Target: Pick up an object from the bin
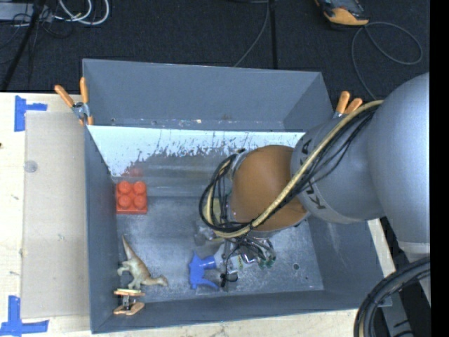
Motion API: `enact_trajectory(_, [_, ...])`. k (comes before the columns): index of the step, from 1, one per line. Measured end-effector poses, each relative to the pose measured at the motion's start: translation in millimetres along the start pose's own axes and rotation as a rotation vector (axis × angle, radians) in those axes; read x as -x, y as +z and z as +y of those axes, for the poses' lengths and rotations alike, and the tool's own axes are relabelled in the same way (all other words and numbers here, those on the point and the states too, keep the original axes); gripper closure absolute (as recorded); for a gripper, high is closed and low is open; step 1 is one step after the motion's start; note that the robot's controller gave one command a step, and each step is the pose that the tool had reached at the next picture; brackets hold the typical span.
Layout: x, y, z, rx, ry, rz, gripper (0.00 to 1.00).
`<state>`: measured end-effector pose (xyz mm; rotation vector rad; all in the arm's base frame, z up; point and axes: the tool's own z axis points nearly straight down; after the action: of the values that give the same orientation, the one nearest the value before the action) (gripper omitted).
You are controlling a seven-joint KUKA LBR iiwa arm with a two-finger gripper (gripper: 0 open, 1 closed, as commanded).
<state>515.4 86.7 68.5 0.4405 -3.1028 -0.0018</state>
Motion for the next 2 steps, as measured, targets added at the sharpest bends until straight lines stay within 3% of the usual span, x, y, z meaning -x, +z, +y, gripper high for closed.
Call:
enact_trajectory(1, [2.6, -0.5, 1.3, 0.001, -0.036, -0.005, 1.00])
enact_trajectory(2, [2.6, -0.5, 1.3, 0.001, -0.035, -0.005, 1.00])
